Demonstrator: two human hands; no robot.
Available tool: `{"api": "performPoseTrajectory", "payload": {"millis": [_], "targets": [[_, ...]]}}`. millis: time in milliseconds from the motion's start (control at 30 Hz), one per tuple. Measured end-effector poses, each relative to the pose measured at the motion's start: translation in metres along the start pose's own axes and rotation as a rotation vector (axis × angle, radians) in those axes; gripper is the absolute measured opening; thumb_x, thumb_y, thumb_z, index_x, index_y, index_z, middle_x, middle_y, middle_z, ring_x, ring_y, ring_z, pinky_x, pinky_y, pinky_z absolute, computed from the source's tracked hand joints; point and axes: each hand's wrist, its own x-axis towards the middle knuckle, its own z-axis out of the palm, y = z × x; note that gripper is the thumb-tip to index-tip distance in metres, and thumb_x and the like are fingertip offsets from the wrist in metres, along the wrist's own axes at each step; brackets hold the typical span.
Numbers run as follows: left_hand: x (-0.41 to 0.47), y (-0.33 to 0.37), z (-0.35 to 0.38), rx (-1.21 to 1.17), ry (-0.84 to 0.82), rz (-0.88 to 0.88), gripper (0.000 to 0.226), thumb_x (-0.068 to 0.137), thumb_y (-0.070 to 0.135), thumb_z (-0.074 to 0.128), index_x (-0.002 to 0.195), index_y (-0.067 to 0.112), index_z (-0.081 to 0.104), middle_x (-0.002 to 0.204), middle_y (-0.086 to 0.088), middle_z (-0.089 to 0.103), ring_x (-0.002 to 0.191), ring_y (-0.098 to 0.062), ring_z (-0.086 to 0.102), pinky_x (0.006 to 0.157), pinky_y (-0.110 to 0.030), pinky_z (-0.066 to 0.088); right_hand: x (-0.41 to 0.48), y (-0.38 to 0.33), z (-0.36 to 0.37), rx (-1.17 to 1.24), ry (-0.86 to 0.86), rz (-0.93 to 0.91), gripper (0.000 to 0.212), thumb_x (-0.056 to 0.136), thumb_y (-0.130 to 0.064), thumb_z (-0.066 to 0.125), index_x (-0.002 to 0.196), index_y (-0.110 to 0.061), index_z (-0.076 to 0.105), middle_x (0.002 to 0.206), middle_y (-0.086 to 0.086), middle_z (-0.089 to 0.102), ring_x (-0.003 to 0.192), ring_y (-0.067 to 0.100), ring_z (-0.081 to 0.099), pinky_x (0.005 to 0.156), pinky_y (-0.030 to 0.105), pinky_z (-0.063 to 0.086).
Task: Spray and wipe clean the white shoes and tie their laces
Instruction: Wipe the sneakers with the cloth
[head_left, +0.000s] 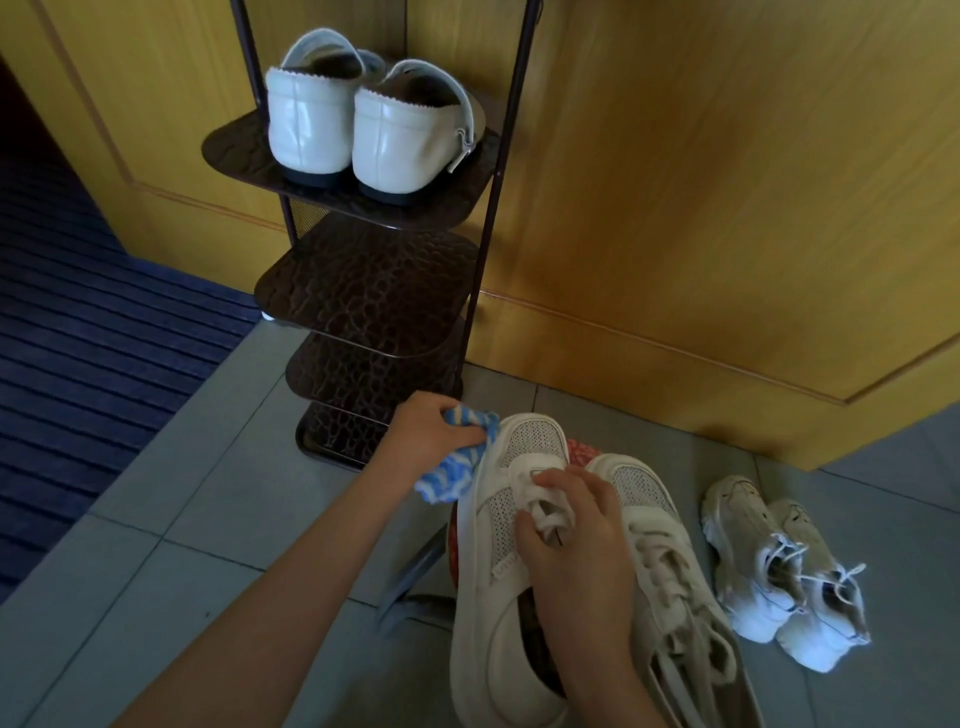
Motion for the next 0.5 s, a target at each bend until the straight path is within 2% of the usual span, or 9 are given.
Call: {"api": "performPoseTrajectory", "payload": {"millis": [67,133,233,333,433,500], "targets": [[0.007,0.004,-0.002,0.036,-0.016,0.014,0.023,0.074,0.015,0.075,0.061,0.006,0.059,0.058,-0.004,0.051,0.057,-0.011,0.049,0.055,-0.023,0.041,0.000,0.002,0.001,-0.001,0.004,-0.011,0.030,0.081,-0.021,0.069,0.109,-0.029,0.060,0.128,-0.011,0.044,0.093,0.004,0.048,0.076,0.026,0.047],[0.012,0.008,-0.002,0.046,-0.038,0.022,0.027,0.074,0.016,0.076,0.058,0.009,0.056,0.055,-0.003,0.049,0.053,-0.010,0.048,0.052,-0.020,0.039,0.000,0.003,0.001,-0.013,0.006,-0.014,0.031,0.080,-0.022,0.069,0.108,-0.030,0.060,0.124,-0.011,0.046,0.093,0.006,0.050,0.072,0.021,0.044],[0.022,0.016,0.000,0.037,-0.062,0.014,0.020,0.074,0.017,0.077,0.078,0.000,0.068,0.072,-0.011,0.063,0.068,-0.020,0.061,0.068,-0.032,0.051,0.000,0.004,0.001,-0.018,-0.008,0.001,0.030,0.080,-0.026,0.069,0.106,-0.034,0.058,0.120,-0.014,0.045,0.087,0.005,0.050,0.061,0.011,0.035],[0.032,0.027,0.001,0.073,-0.117,-0.007,0.024,0.075,0.018,0.076,0.073,-0.001,0.062,0.073,-0.013,0.060,0.073,-0.022,0.061,0.071,-0.036,0.050,-0.001,0.002,0.002,-0.012,0.004,0.010,0.029,0.078,-0.034,0.070,0.103,-0.039,0.055,0.117,-0.017,0.045,0.079,-0.001,0.048,0.057,0.006,0.031],[0.038,0.028,0.000,0.054,-0.178,-0.054,0.022,0.075,0.018,0.076,0.069,0.005,0.060,0.071,-0.009,0.060,0.070,-0.019,0.060,0.073,-0.032,0.049,-0.001,-0.004,0.001,-0.017,-0.014,0.036,0.034,0.077,-0.052,0.065,0.104,-0.042,0.048,0.118,-0.017,0.042,0.077,-0.008,0.048,0.055,0.009,0.031],[0.036,0.025,-0.001,-0.006,-0.185,-0.086,0.016,0.076,0.017,0.076,0.076,0.005,0.065,0.071,-0.006,0.063,0.068,-0.016,0.061,0.074,-0.031,0.051,0.003,-0.009,-0.002,-0.047,-0.055,0.059,0.054,0.074,-0.063,0.059,0.120,-0.041,0.039,0.127,-0.014,0.039,0.088,-0.001,0.051,0.060,0.019,0.038]]}}
